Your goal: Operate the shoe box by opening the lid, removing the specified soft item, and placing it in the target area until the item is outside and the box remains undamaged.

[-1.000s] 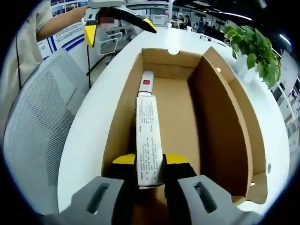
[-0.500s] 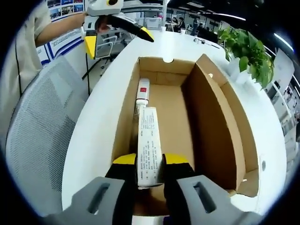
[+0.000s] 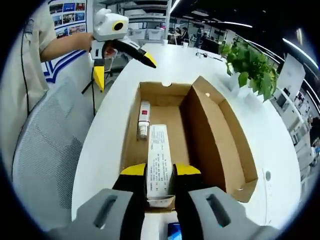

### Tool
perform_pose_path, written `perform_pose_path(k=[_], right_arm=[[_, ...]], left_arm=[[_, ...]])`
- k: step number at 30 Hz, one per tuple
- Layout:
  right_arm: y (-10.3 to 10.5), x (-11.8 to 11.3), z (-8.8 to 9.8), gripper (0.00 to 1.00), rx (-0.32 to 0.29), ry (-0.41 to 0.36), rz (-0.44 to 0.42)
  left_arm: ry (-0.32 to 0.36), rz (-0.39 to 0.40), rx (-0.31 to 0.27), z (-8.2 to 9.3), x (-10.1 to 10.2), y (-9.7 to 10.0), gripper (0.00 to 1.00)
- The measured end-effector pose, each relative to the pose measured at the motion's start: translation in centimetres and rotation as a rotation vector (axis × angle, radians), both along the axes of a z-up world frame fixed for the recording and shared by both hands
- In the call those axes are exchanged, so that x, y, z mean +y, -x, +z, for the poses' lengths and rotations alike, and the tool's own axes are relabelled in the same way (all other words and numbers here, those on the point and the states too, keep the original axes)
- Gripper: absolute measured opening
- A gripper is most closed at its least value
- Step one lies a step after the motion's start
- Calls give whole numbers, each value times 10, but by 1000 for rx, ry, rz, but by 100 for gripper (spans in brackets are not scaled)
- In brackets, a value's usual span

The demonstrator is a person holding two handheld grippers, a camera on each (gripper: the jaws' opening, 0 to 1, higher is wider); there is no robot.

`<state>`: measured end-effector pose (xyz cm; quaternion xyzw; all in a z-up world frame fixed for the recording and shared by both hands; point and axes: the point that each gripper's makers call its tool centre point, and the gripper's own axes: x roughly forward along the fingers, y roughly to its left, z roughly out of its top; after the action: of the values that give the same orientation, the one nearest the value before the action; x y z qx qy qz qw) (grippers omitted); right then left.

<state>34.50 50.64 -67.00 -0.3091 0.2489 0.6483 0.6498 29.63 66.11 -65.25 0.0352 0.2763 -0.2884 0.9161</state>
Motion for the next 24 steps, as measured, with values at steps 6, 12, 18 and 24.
perform_pose_path(k=[6, 12, 18, 24], right_arm=[[-5, -6, 18, 17, -16, -22, -14], [-18, -19, 35, 17, -48, -37, -43], [-29, -36, 51, 17, -60, -50, -66], [-39, -54, 62, 17, -82, -49, -78]], left_arm=[[2, -9, 1, 0, -2, -2, 98], [4, -17, -4, 2, -4, -4, 98], [10, -22, -17, 7, -6, -7, 100], [11, -27, -19, 9, -8, -9, 100]])
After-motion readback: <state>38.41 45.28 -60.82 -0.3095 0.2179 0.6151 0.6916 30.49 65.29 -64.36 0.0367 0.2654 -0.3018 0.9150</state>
